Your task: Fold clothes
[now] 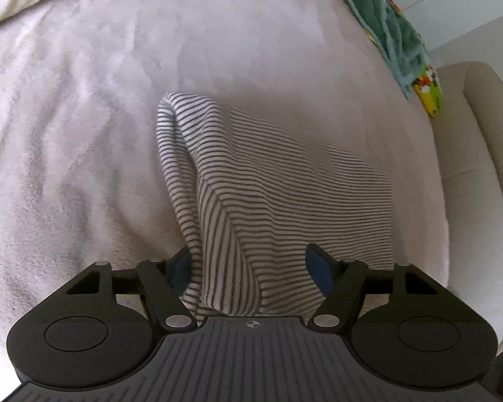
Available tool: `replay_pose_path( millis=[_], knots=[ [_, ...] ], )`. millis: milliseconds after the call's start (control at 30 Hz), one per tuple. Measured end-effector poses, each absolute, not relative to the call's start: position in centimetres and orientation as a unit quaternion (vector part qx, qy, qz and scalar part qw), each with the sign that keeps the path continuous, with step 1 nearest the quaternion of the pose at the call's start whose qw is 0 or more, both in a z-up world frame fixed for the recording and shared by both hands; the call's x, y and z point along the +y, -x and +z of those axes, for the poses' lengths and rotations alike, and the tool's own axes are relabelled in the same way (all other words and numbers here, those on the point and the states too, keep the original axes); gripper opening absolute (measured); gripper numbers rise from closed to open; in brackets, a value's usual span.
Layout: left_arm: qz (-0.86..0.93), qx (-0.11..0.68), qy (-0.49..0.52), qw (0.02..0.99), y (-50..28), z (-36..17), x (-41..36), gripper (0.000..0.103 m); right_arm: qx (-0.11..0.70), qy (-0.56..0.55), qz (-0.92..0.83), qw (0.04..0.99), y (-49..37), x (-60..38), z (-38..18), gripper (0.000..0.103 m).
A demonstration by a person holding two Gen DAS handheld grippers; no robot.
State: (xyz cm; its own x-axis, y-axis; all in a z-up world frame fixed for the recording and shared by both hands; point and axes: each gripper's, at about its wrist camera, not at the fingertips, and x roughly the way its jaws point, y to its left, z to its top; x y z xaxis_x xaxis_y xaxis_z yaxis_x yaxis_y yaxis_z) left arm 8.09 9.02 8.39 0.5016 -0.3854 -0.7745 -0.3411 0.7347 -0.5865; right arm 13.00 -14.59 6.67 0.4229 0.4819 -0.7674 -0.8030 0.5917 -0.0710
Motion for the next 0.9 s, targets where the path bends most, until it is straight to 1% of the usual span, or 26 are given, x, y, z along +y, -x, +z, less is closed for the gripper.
replay_pose_path(
  millis=[67, 167, 267, 300, 333, 367, 400, 433, 467, 500, 633, 700, 733, 767, 800, 833, 900],
  knots=[
    [-0.027, 0.498, 0.381, 0.779, -8.6, 9.0, 9.3, 0.074, 0.356, 0.225, 0.435, 0.796, -11.4, -12.5, 6.4, 0.103],
    [-0.048, 0.502, 0.394, 0.769, -9.6, 10.0, 9.8, 0.076, 0.313, 0.262, 0.473, 0.781, -9.0, -9.8, 5.8, 0.103],
    [-0.058, 0.503, 0.405, 0.761, -10.1, 10.4, 10.1, 0.078, 0.26, 0.319, 0.468, 0.782, -7.7, -7.9, 4.2, 0.103],
    [-0.06, 0.503, 0.406, 0.76, -10.1, 10.4, 10.2, 0.079, 0.251, 0.329, 0.46, 0.786, -7.8, -7.6, 3.8, 0.1],
    [-0.056, 0.502, 0.402, 0.763, -10.0, 10.4, 10.4, 0.079, 0.249, 0.332, 0.452, 0.79, -8.0, -7.4, 3.8, 0.095],
    [-0.053, 0.501, 0.398, 0.767, -10.0, 10.4, 10.6, 0.081, 0.259, 0.323, 0.447, 0.793, -8.4, -7.7, 4.0, 0.082],
    [-0.049, 0.5, 0.394, 0.77, -9.9, 10.4, 10.7, 0.083, 0.28, 0.306, 0.444, 0.794, -9.7, -8.0, 4.3, 0.076],
    [-0.041, 0.495, 0.397, 0.772, -9.4, 10.2, 11.2, 0.089, 0.3, 0.283, 0.443, 0.796, -10.7, -8.2, 4.8, 0.074],
    [-0.03, 0.493, 0.399, 0.772, -9.4, 10.0, 11.6, 0.093, 0.316, 0.261, 0.441, 0.799, -11.5, -8.6, 5.2, 0.069],
    [-0.019, 0.491, 0.401, 0.773, -9.4, 9.8, 11.9, 0.093, 0.326, 0.248, 0.432, 0.804, -12.2, -8.9, 5.5, 0.065],
    [-0.002, 0.502, 0.401, 0.767, -10.9, 8.0, 11.9, 0.093, 0.326, 0.241, 0.416, 0.814, -12.9, -9.9, 6.0, 0.065],
    [-0.008, 0.511, 0.393, 0.765, -12.0, 7.2, 11.1, 0.091, 0.321, 0.249, 0.416, 0.814, -12.4, -9.5, 5.8, 0.065],
    [-0.009, 0.516, 0.388, 0.763, -12.5, 7.0, 10.6, 0.088, 0.319, 0.252, 0.415, 0.814, -12.2, -9.3, 5.6, 0.065],
    [-0.011, 0.522, 0.383, 0.762, -13.0, 6.8, 10.1, 0.078, 0.318, 0.253, 0.412, 0.816, -12.0, -9.4, 5.6, 0.066],
    [-0.012, 0.528, 0.377, 0.761, -13.4, 6.6, 9.7, 0.072, 0.318, 0.253, 0.408, 0.818, -11.9, -9.4, 5.6, 0.07],
    [-0.014, 0.529, 0.371, 0.763, -12.9, 6.9, 9.6, 0.069, 0.317, 0.253, 0.405, 0.82, -11.7, -9.5, 5.6, 0.073],
    [-0.021, 0.529, 0.355, 0.77, -13.0, 7.9, 9.2, 0.066, 0.306, 0.254, 0.392, 0.829, -11.5, -9.0, 5.5, 0.088]
  ],
)
